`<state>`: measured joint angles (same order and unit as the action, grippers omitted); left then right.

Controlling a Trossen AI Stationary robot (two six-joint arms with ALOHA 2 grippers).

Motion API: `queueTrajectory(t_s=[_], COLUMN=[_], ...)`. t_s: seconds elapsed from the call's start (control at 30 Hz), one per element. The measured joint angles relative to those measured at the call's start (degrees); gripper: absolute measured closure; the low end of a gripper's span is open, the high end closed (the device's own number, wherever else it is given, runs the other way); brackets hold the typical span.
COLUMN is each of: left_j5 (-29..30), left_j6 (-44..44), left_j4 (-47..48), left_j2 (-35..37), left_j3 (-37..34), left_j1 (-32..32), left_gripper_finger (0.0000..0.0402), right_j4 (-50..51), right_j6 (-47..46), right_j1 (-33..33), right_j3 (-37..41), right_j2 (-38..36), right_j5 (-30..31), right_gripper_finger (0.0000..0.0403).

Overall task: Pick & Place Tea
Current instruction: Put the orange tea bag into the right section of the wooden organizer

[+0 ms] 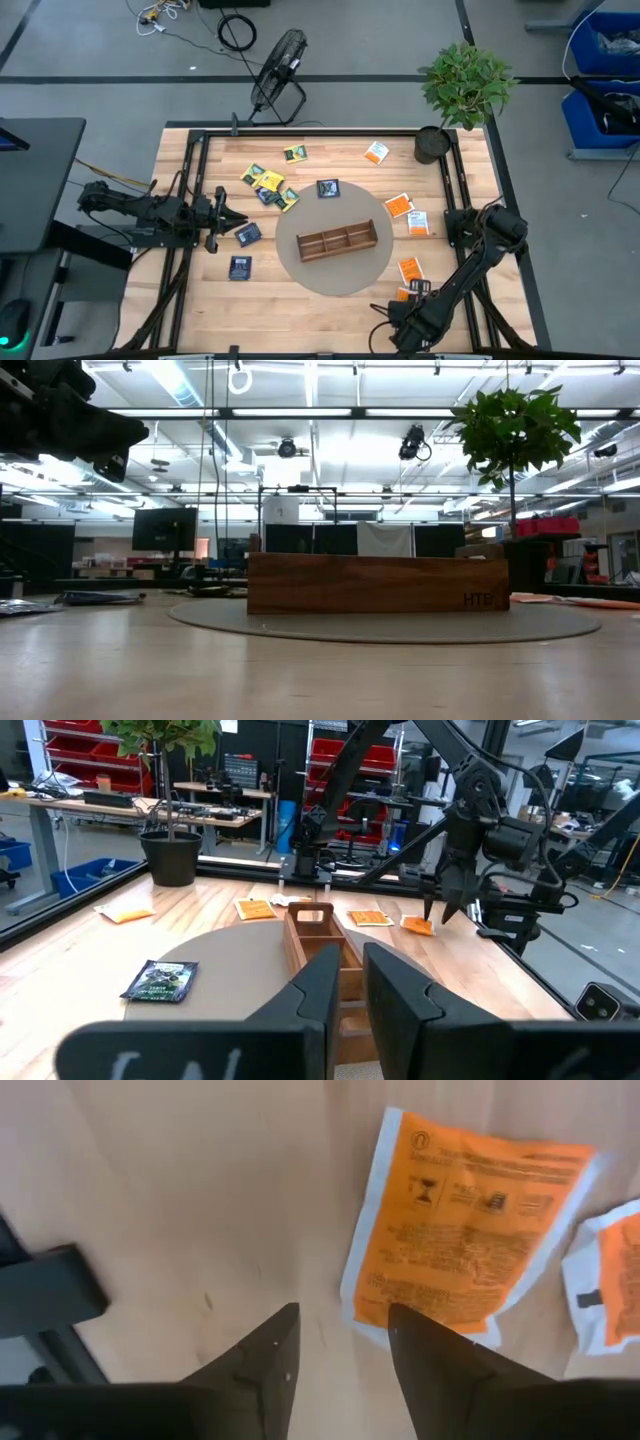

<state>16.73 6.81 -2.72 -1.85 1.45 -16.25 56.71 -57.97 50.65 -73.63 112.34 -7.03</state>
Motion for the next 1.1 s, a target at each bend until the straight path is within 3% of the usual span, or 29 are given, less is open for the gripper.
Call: queueTrajectory(t_s=[0.3,0.67,0.83,1.1], left_j5=[0.0,0.0,0.0,0.0], left_j6=[0.0,0.0,0.0,0.0], left_j4=[0.0,0.0,0.0,0.0], left_j2=[0.0,0.0,0.0,0.0], left_j3=[0.0,0.0,0.0,0.0], left_j1=[0.0,0.0,0.0,0.0], left_gripper_finger=[0.0351,0.0351,0.0351,0.0351], right_j4=[0.5,1.1,2.5,2.8], right_j6=[0.8,1.1,1.2,3.0], right_j1=[0.0,0.1,-0.1,-0.4], right_j3=[-0.3,-0.1,-0.2,-3.5], right_j2=[2.6,2.6,2.0,-0.5], right_j5=[-1.4,1.2,2.0,10.1], right_gripper_finger=[0.0259,0.0393,0.0398,0.0401])
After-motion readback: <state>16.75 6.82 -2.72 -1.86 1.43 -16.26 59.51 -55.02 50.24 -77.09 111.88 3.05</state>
